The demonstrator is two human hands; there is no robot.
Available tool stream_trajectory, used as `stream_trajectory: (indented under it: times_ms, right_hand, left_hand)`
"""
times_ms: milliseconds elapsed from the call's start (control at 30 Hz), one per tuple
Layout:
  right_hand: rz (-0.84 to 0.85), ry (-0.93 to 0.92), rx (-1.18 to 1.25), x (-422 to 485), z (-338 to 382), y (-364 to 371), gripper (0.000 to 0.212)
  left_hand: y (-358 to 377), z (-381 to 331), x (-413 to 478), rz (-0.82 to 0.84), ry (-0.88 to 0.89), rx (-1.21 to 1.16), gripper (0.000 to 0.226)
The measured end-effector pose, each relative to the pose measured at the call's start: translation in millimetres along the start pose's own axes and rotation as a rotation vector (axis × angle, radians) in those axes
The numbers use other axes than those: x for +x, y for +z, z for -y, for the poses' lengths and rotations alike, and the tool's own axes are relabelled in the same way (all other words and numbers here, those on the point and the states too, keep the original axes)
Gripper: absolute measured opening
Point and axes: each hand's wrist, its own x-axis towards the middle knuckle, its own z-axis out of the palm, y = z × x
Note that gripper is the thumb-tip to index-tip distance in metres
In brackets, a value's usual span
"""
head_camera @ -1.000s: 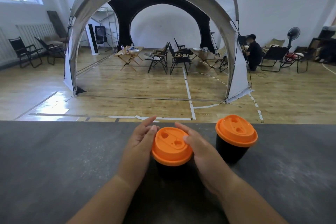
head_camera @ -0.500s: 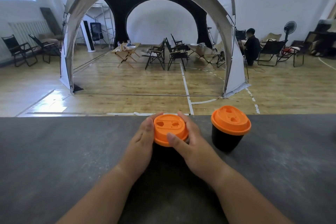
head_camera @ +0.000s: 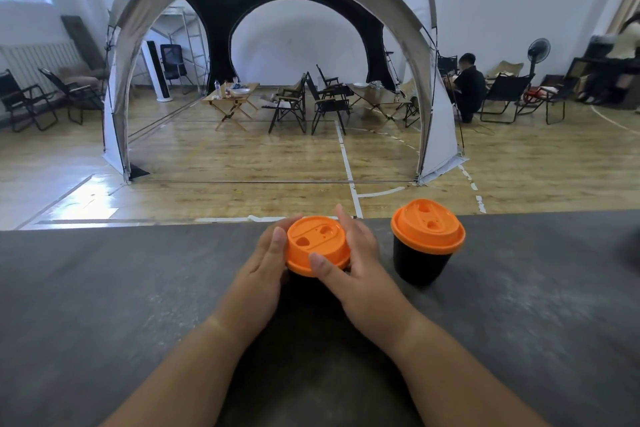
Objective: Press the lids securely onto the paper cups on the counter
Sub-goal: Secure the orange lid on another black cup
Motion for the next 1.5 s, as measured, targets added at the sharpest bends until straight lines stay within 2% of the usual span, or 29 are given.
stream_trajectory:
  times_ms: [100, 167, 267, 333, 433, 567, 733, 833, 1000, 1133, 1300, 1400, 1433, 1500]
  right_hand:
    - [-0.094, -0.031, 0.013, 0.0, 0.0, -0.7, 0.065]
    - [-0.078, -0.029, 0.031, -0.2, -0.1, 1.1, 0.060]
    - [0.015, -0.015, -0.027, -0.8, -1.9, 5.9, 0.079]
    - [0.019, -0.010, -0.048, 0.3, -2.8, 5.8, 0.084]
    - [0.006, -0.005, -0.026, 0.0, -2.8, 5.0, 0.078]
    - [-0.109, -0.046, 0.064, -1.5, -1.4, 6.4, 0.060]
    - [-0.044, -0.007, 0.099, 0.7, -3.1, 6.1, 0.089]
    - [-0.030, 0.015, 0.118, 2.3, -0.3, 3.8, 0.088]
    - [-0.097, -0.014, 0.083, -1.1, -1.2, 6.2, 0.065]
    - [-0.008, 0.002, 0.075, -0.5, -4.6, 7.1, 0.089]
    - [-0.067, -0.018, 0.022, -1.6, -0.8, 6.1, 0.078]
    - [-0.188, -0.047, 0.023, -2.7, -0.1, 6.0, 0.058]
    - [-0.183, -0.036, 0.036, -2.4, 0.0, 5.8, 0.058]
    - [-0.130, -0.021, 0.002, -1.9, -0.7, 6.0, 0.075]
  left_hand:
    - [-1.8, 4.9, 3.2, -0.065, 0.029, 0.044, 0.056]
    - [-2.9, 5.5, 4.3, -0.076, 0.027, 0.091, 0.053]
    - [-0.9, 1.2, 2.0, -0.011, -0.002, 0.120, 0.037]
    - [-0.1, -0.8, 1.8, 0.008, 0.008, 0.111, 0.035]
    - [-0.7, 1.3, 1.2, -0.002, 0.043, 0.089, 0.044]
    - [-3.7, 5.2, 2.6, -0.055, 0.055, 0.107, 0.062]
    - [0.0, -0.9, 0.1, -0.003, 0.030, 0.113, 0.043]
    - [-0.2, 0.3, 1.3, -0.007, 0.047, 0.099, 0.044]
    - [-1.1, 2.9, 0.8, -0.027, 0.056, 0.086, 0.059]
    - [-2.0, 0.3, -0.1, -0.016, 0.029, 0.080, 0.047]
    - [-0.6, -0.6, -1.8, -0.022, 0.060, 0.050, 0.047]
    - [-1.9, -2.0, -1.7, -0.074, 0.089, 0.050, 0.041]
    - [-2.4, -2.0, -0.5, -0.073, 0.087, 0.070, 0.037]
    - [-3.2, -0.2, 1.5, -0.023, 0.064, 0.107, 0.036]
